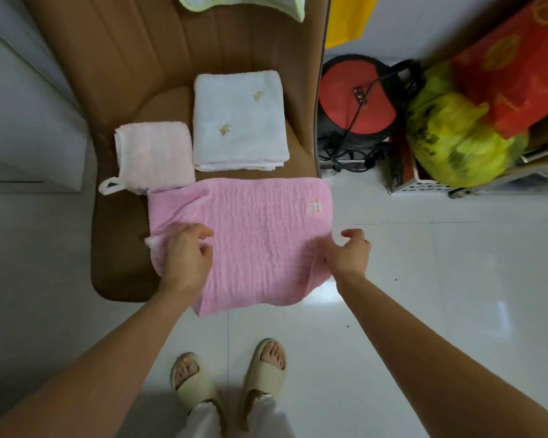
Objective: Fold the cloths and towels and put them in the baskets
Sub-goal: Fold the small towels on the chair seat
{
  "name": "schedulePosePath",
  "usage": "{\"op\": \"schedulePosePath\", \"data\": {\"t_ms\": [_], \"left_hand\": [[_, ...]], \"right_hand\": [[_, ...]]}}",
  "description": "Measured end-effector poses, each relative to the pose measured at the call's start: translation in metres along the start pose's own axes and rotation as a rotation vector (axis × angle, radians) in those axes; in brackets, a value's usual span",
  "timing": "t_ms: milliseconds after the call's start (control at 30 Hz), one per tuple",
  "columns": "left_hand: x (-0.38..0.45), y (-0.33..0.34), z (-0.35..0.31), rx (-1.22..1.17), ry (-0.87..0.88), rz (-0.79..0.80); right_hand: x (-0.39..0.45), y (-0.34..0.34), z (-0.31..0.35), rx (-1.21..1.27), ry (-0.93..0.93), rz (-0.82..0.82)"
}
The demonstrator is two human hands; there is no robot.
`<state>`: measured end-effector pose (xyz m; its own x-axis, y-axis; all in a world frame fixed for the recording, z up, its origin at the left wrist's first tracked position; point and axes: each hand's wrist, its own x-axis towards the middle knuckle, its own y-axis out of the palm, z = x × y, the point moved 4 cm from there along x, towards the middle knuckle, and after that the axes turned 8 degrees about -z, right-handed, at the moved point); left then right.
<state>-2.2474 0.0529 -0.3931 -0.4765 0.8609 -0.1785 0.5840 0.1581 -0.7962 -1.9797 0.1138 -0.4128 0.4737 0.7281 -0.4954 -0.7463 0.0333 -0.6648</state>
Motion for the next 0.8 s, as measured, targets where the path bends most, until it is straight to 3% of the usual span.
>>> {"op": "schedulePosePath", "data": {"t_ms": [100,167,267,400,533,633,733,800], "left_hand": [[-0.002,0.014,-0.012,0.002,0.021,0.04],[0.001,0.02,-0.017,0.049,0.063,0.057],[0.008,0.027,-0.023,0.108,0.108,0.094],[0.009,0.02,-0.024,0.073,0.079,0.087],[0.005,-0.017,-0.009,0.088,0.018,-0.183],[0.002,-0.045,0.014,0.105,-0.216,-0.329],[0.001,-0.05,0.046,0.051,-0.478,-0.239],[0.001,-0.046,0.064,-0.029,-0.553,-0.134]], "right_hand": [[0.006,0.0,-0.014,0.071,0.354,0.081],[0.007,0.002,-0.016,0.112,0.372,0.172],[0.009,-0.002,-0.013,0.109,0.351,0.13],[0.002,-0.009,0.014,0.146,0.006,0.005],[-0.042,0.004,0.055,0.241,-0.344,0.211],[-0.077,0.031,0.075,0.162,-0.508,0.35],[-0.105,0.065,0.085,0.049,-0.546,0.438],[-0.116,0.086,0.085,-0.025,-0.528,0.466]]}}
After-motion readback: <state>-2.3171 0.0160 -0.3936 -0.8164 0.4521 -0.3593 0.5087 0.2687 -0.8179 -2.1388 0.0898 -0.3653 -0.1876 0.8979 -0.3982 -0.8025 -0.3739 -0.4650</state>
